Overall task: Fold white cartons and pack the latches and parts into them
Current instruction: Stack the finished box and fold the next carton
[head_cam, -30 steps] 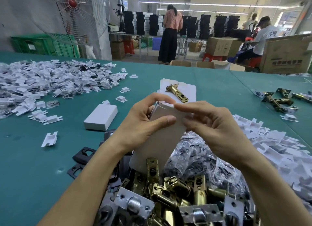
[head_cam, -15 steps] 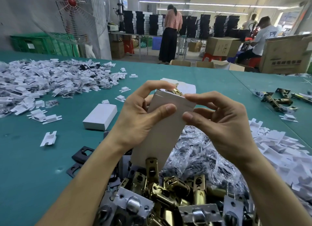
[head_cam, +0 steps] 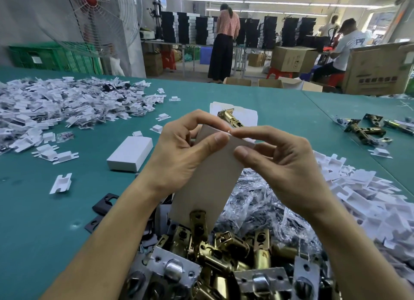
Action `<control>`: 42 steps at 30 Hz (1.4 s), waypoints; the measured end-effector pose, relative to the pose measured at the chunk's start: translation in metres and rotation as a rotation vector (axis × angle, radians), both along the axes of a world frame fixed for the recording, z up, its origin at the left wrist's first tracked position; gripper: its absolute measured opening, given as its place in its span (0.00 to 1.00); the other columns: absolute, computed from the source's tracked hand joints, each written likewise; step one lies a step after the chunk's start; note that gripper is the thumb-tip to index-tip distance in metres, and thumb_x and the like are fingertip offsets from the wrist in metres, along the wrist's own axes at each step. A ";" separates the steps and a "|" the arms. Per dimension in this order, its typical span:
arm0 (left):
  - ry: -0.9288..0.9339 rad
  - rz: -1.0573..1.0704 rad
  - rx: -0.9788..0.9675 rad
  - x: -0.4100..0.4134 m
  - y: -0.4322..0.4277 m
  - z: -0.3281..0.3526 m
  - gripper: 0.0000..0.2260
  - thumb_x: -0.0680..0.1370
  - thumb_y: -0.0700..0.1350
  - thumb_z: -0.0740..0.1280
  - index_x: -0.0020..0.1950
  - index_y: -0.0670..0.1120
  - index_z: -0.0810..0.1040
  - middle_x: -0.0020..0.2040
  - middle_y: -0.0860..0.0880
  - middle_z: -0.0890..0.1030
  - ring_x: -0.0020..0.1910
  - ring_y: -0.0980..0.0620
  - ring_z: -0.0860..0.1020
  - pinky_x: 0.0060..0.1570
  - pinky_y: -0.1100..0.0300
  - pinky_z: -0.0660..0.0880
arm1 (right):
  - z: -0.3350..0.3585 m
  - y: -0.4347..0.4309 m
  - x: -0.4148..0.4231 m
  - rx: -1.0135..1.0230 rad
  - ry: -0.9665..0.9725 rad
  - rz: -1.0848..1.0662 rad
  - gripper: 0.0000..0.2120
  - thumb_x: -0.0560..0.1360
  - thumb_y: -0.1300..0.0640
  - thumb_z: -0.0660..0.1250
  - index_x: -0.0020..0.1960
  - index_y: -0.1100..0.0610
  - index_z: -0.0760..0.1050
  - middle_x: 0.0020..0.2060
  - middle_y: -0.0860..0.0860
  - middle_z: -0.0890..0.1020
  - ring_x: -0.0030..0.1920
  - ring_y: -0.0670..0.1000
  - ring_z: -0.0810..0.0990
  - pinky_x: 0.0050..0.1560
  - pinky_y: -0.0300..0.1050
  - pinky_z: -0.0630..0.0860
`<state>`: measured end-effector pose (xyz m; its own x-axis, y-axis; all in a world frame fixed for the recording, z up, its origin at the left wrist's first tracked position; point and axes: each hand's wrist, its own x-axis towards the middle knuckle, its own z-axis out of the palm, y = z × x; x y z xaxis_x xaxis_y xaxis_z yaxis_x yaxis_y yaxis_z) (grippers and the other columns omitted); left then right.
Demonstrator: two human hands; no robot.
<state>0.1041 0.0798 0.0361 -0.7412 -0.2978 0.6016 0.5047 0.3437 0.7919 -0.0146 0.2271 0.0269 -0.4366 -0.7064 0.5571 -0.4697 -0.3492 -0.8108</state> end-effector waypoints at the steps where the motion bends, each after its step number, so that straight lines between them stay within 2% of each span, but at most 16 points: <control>1: 0.001 0.003 -0.008 -0.001 0.001 0.000 0.06 0.76 0.43 0.67 0.51 0.44 0.79 0.42 0.54 0.84 0.39 0.59 0.82 0.38 0.67 0.76 | 0.000 -0.001 0.000 -0.016 0.004 -0.005 0.10 0.72 0.56 0.73 0.52 0.48 0.84 0.47 0.55 0.86 0.47 0.59 0.85 0.48 0.61 0.82; 3: 0.003 0.032 -0.032 -0.002 0.002 0.000 0.06 0.76 0.44 0.67 0.51 0.44 0.80 0.41 0.55 0.83 0.39 0.60 0.80 0.40 0.68 0.74 | 0.002 -0.002 0.002 -0.075 -0.020 -0.008 0.09 0.71 0.59 0.71 0.51 0.52 0.83 0.49 0.52 0.87 0.47 0.54 0.86 0.44 0.52 0.84; 6: 0.003 0.080 -0.064 -0.002 0.004 0.000 0.09 0.78 0.48 0.66 0.57 0.49 0.80 0.41 0.58 0.82 0.36 0.59 0.76 0.37 0.68 0.72 | 0.004 -0.004 0.004 -0.158 -0.075 -0.030 0.12 0.70 0.64 0.70 0.53 0.55 0.81 0.45 0.46 0.87 0.45 0.45 0.85 0.44 0.38 0.81; 9: -0.045 0.071 -0.042 0.001 0.002 0.000 0.21 0.74 0.52 0.70 0.67 0.61 0.73 0.54 0.54 0.82 0.45 0.52 0.84 0.39 0.58 0.82 | 0.007 -0.002 0.001 -0.210 -0.095 -0.121 0.10 0.71 0.64 0.70 0.51 0.56 0.81 0.44 0.46 0.87 0.43 0.44 0.85 0.42 0.38 0.81; 12: -0.110 0.064 -0.100 0.002 -0.001 -0.001 0.29 0.73 0.54 0.75 0.68 0.71 0.67 0.59 0.55 0.79 0.48 0.49 0.85 0.39 0.56 0.83 | 0.008 0.001 0.000 -0.228 -0.123 -0.144 0.07 0.72 0.64 0.70 0.49 0.57 0.80 0.47 0.51 0.85 0.45 0.47 0.86 0.42 0.43 0.83; 14: -0.107 0.059 -0.149 0.001 -0.001 -0.001 0.27 0.74 0.53 0.73 0.68 0.70 0.68 0.56 0.57 0.80 0.47 0.49 0.85 0.39 0.56 0.83 | 0.008 0.000 0.001 -0.193 -0.105 -0.105 0.08 0.71 0.63 0.69 0.49 0.56 0.80 0.48 0.49 0.85 0.47 0.47 0.86 0.45 0.45 0.84; 19: -0.017 0.063 -0.179 0.002 0.000 0.000 0.14 0.77 0.43 0.72 0.61 0.55 0.75 0.47 0.56 0.81 0.42 0.53 0.82 0.38 0.61 0.79 | 0.006 -0.002 0.002 -0.140 -0.051 -0.018 0.11 0.70 0.63 0.70 0.51 0.55 0.83 0.50 0.50 0.85 0.53 0.50 0.84 0.55 0.44 0.81; 22: -0.001 0.086 -0.224 0.001 0.004 0.000 0.12 0.77 0.39 0.71 0.57 0.50 0.77 0.47 0.58 0.80 0.42 0.57 0.78 0.40 0.63 0.75 | 0.006 -0.001 -0.002 -0.138 -0.067 0.015 0.07 0.69 0.65 0.70 0.45 0.59 0.84 0.47 0.45 0.87 0.54 0.45 0.84 0.56 0.38 0.78; 25: 0.010 0.125 -0.263 -0.001 0.006 -0.001 0.12 0.77 0.36 0.71 0.56 0.50 0.77 0.48 0.59 0.80 0.44 0.61 0.78 0.45 0.69 0.72 | 0.005 0.000 -0.001 -0.133 -0.080 0.017 0.07 0.69 0.67 0.70 0.45 0.61 0.84 0.46 0.45 0.87 0.53 0.46 0.84 0.56 0.39 0.79; 27: -0.017 0.201 -0.306 -0.002 0.006 0.000 0.15 0.78 0.39 0.70 0.61 0.53 0.75 0.54 0.59 0.79 0.52 0.62 0.78 0.50 0.69 0.74 | 0.007 -0.001 0.002 -0.142 -0.060 -0.036 0.09 0.70 0.67 0.70 0.46 0.56 0.82 0.45 0.43 0.87 0.49 0.46 0.85 0.53 0.40 0.81; 30: -0.068 0.446 -0.343 -0.003 0.002 0.000 0.25 0.78 0.43 0.71 0.70 0.60 0.68 0.65 0.58 0.73 0.64 0.61 0.72 0.61 0.66 0.72 | 0.008 0.002 0.001 -0.149 -0.049 -0.230 0.14 0.73 0.68 0.71 0.51 0.51 0.79 0.48 0.46 0.86 0.46 0.52 0.86 0.48 0.51 0.84; 33: -0.029 0.740 -0.200 0.000 -0.001 0.002 0.21 0.75 0.49 0.74 0.65 0.56 0.71 0.59 0.52 0.74 0.57 0.56 0.75 0.53 0.60 0.76 | 0.010 0.004 -0.003 -0.180 -0.022 -0.350 0.21 0.74 0.67 0.72 0.61 0.48 0.74 0.52 0.48 0.80 0.53 0.49 0.83 0.49 0.44 0.83; 35: -0.061 0.814 -0.030 0.004 -0.004 0.005 0.21 0.72 0.57 0.76 0.58 0.54 0.71 0.57 0.51 0.75 0.54 0.56 0.75 0.52 0.58 0.76 | 0.010 0.004 -0.003 -0.173 0.021 -0.368 0.25 0.73 0.67 0.73 0.67 0.53 0.72 0.56 0.55 0.77 0.58 0.51 0.80 0.53 0.45 0.82; 37: -0.233 0.593 0.282 0.006 -0.010 0.009 0.31 0.67 0.65 0.75 0.62 0.52 0.71 0.60 0.48 0.76 0.54 0.53 0.79 0.52 0.53 0.79 | 0.009 0.003 0.002 -0.161 0.093 -0.353 0.25 0.72 0.66 0.74 0.67 0.55 0.73 0.59 0.57 0.76 0.62 0.55 0.77 0.58 0.50 0.80; 39: -0.436 0.135 0.593 0.008 -0.011 0.012 0.40 0.63 0.69 0.72 0.69 0.51 0.71 0.62 0.42 0.79 0.54 0.44 0.83 0.50 0.44 0.81 | 0.009 0.001 0.010 -0.141 0.204 -0.339 0.24 0.71 0.64 0.76 0.64 0.52 0.75 0.55 0.54 0.77 0.60 0.51 0.78 0.56 0.47 0.81; 42: -0.511 -0.344 0.704 0.008 -0.005 0.012 0.35 0.68 0.70 0.68 0.65 0.46 0.79 0.59 0.39 0.82 0.55 0.40 0.83 0.53 0.39 0.80 | 0.006 -0.002 0.019 -0.048 0.436 -0.340 0.23 0.68 0.64 0.79 0.61 0.52 0.79 0.51 0.52 0.77 0.55 0.51 0.79 0.50 0.47 0.82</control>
